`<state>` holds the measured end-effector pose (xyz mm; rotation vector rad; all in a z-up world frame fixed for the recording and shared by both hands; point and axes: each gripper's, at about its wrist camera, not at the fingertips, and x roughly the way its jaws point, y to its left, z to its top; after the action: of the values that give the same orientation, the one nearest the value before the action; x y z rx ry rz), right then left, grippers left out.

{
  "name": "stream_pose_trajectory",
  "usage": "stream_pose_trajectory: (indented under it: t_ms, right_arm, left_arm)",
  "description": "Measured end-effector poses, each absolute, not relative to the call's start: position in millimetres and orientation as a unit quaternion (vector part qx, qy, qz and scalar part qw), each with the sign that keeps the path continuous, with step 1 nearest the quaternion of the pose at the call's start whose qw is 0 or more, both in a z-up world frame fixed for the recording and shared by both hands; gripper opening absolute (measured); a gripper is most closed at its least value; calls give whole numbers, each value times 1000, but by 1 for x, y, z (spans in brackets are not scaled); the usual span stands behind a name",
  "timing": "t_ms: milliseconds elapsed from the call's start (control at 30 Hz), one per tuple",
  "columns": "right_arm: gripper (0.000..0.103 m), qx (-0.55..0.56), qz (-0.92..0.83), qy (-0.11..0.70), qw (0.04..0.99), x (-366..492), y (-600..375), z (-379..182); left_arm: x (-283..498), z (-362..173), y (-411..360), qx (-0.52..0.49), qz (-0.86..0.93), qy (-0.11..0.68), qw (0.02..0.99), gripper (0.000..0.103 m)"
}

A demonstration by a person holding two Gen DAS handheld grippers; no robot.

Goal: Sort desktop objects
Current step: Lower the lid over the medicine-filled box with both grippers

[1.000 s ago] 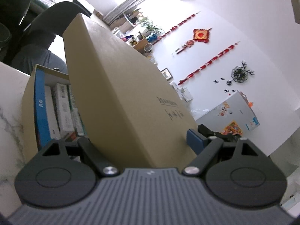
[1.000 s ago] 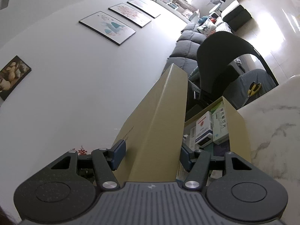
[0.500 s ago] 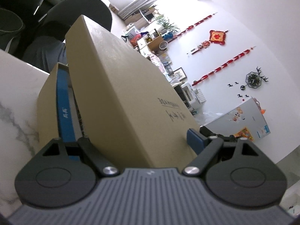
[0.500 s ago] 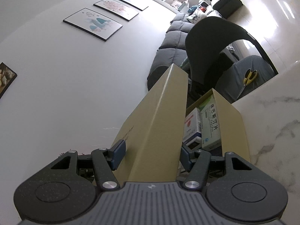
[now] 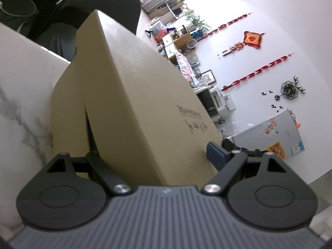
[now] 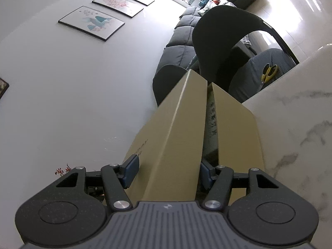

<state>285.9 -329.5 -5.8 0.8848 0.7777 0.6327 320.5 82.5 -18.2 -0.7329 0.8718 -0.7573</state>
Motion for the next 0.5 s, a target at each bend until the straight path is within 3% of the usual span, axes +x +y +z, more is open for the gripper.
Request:
stream_pose_trajectory:
  t_ms: [500]
  right_arm:
    - [65,407,301,364,782,276,-330,-16]
  left_arm:
    - [307,-15,80,-312,-353,387,793,83]
